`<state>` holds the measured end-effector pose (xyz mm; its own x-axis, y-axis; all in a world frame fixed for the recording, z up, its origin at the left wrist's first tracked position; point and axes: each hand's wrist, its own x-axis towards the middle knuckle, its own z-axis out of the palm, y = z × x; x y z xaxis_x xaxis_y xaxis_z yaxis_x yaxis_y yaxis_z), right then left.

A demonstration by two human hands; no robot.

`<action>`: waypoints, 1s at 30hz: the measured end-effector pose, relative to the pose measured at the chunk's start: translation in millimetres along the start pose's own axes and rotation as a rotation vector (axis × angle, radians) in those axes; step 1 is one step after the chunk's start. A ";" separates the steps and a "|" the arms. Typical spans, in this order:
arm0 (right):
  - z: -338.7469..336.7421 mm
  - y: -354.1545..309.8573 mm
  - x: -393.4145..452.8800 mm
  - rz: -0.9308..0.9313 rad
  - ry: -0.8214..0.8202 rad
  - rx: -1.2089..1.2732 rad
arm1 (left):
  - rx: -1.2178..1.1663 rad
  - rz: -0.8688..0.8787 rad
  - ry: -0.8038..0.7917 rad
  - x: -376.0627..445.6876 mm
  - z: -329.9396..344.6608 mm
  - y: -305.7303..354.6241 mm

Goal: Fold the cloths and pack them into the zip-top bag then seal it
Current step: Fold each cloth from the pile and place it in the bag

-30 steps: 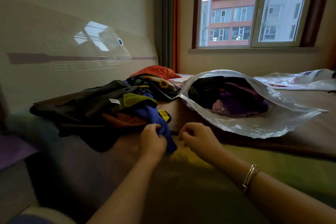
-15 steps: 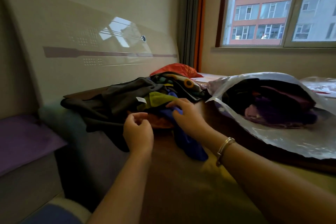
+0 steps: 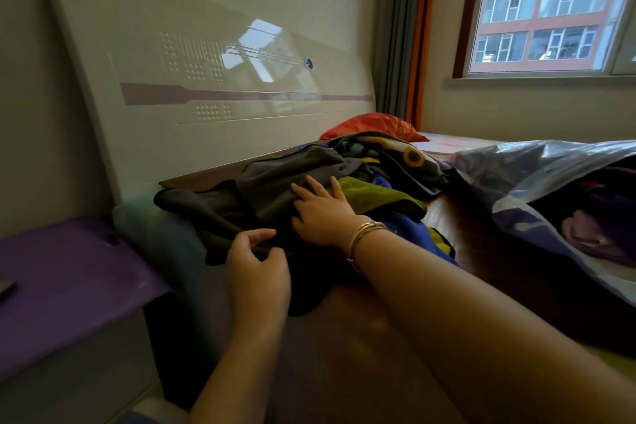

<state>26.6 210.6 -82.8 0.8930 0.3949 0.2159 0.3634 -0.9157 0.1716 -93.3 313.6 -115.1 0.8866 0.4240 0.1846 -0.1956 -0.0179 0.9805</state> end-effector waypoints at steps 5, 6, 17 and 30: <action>-33.2 8.4 -25.4 0.067 0.358 0.490 | 0.062 0.075 -0.041 -9.5 4.0 0.9; -41.3 13.0 -35.5 0.068 0.403 0.560 | 0.062 0.091 -0.051 -15.4 5.6 2.1; -141.4 42.6 -233.2 0.098 0.753 1.142 | 0.014 0.344 0.031 -105.5 39.8 68.5; -145.8 81.9 -433.8 0.591 0.925 1.309 | 0.058 0.505 -0.513 -204.9 95.8 83.0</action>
<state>-369.8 -24.8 -22.2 0.7074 -0.5187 0.4802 0.4449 -0.2011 -0.8727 -251.1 138.5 -65.0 0.7821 -0.1266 0.6102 -0.6232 -0.1537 0.7668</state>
